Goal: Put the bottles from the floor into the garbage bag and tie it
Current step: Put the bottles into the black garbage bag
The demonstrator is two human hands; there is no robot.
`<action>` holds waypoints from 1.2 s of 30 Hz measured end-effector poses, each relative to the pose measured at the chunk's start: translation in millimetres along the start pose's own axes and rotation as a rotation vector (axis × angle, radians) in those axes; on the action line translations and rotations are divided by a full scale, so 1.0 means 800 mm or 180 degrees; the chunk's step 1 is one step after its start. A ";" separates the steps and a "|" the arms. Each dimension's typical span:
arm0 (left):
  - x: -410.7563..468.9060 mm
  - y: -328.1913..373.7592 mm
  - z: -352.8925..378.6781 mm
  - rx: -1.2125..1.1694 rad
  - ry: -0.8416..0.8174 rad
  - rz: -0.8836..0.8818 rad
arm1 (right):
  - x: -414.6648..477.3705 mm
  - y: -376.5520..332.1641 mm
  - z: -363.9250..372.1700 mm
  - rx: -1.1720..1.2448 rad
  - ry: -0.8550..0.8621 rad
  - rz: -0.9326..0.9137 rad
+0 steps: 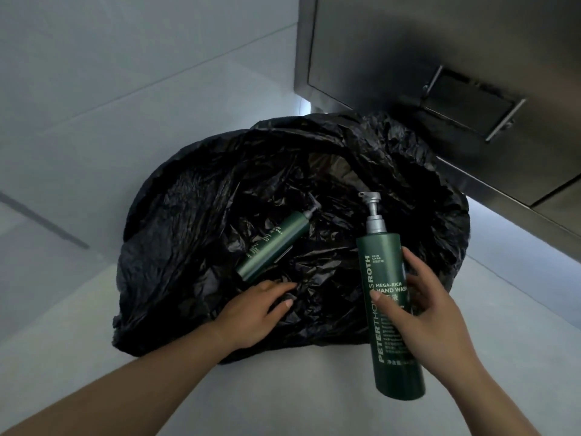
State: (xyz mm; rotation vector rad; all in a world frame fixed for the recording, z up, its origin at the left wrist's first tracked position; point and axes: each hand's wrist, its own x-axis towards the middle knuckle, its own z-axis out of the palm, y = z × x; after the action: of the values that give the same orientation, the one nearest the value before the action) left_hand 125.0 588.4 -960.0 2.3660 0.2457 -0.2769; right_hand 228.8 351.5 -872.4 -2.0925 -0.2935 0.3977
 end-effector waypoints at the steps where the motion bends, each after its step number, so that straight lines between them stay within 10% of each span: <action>1: -0.001 -0.002 0.002 -0.0026 -0.0010 0.0007 | 0.001 -0.002 0.003 -0.0039 -0.0069 0.0006; 26: -0.005 0.009 -0.028 0.0239 0.0162 0.0171 | 0.059 -0.024 0.034 -0.1132 -0.0300 -0.0343; 36: -0.034 0.153 -0.174 0.1033 -0.0192 0.0127 | -0.005 -0.127 -0.056 -0.1537 -0.0633 -0.0740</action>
State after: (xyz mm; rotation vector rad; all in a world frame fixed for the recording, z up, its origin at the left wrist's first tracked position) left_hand 148.4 594.7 -774.0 2.6738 0.1318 -0.3937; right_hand 237.4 367.8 -763.0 -2.4519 -0.8096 0.4249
